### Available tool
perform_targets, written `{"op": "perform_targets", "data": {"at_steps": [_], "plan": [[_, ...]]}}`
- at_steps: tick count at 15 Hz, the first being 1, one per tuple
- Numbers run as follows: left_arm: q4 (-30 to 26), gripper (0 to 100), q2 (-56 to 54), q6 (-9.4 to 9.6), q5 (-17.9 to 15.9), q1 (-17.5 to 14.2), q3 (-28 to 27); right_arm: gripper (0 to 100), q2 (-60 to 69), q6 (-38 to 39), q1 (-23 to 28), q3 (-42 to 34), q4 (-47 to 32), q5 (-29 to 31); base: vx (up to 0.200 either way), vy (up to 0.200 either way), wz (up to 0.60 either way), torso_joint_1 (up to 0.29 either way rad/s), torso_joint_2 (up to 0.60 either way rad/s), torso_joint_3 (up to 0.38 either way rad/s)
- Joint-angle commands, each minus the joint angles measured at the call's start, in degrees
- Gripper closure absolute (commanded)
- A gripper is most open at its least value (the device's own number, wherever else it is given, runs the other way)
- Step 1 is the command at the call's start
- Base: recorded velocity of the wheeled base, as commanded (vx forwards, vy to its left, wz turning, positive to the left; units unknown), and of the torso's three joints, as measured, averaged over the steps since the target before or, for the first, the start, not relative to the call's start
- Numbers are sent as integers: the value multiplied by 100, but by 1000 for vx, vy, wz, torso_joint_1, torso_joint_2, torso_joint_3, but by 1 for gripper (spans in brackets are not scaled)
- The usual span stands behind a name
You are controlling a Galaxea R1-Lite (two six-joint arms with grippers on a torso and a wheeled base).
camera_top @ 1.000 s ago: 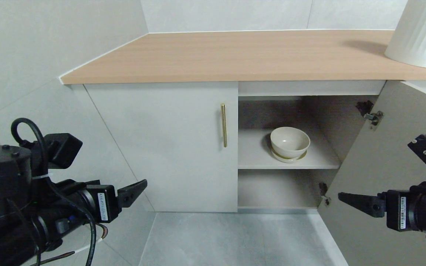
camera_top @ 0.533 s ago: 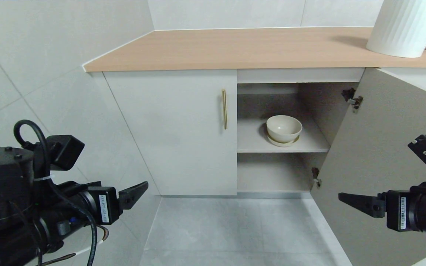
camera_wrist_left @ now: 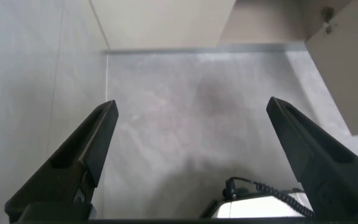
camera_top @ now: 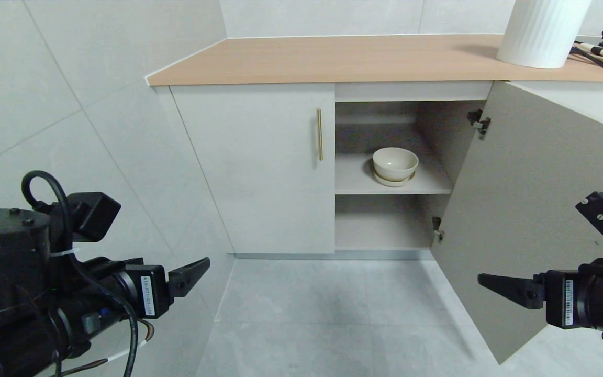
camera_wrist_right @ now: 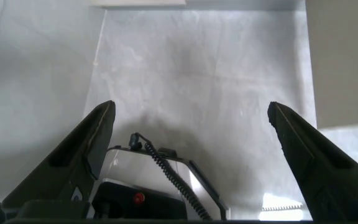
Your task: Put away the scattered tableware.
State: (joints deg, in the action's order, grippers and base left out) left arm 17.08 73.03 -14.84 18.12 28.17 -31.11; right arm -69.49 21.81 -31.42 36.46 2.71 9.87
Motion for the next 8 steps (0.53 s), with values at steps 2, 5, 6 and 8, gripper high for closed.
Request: {"op": "perform_targets", "data": {"at_steps": [2,5,6,8], "plan": [[6,0,9,-2,-10,4,26,0,-30,-1,-5,1,2,6,0,0,0,0,0,0],[6,0,18,16,-10,39,52,0,-30,-1,4,1,2,6,0,0,0,0,0,0],[6,0,18,16,-10,39,61,0,-30,-1,4,1,2,6,0,0,0,0,0,0],[15,0,18,16,-10,39,61,0,-30,-1,4,1,2,6,0,0,0,0,0,0]]}}
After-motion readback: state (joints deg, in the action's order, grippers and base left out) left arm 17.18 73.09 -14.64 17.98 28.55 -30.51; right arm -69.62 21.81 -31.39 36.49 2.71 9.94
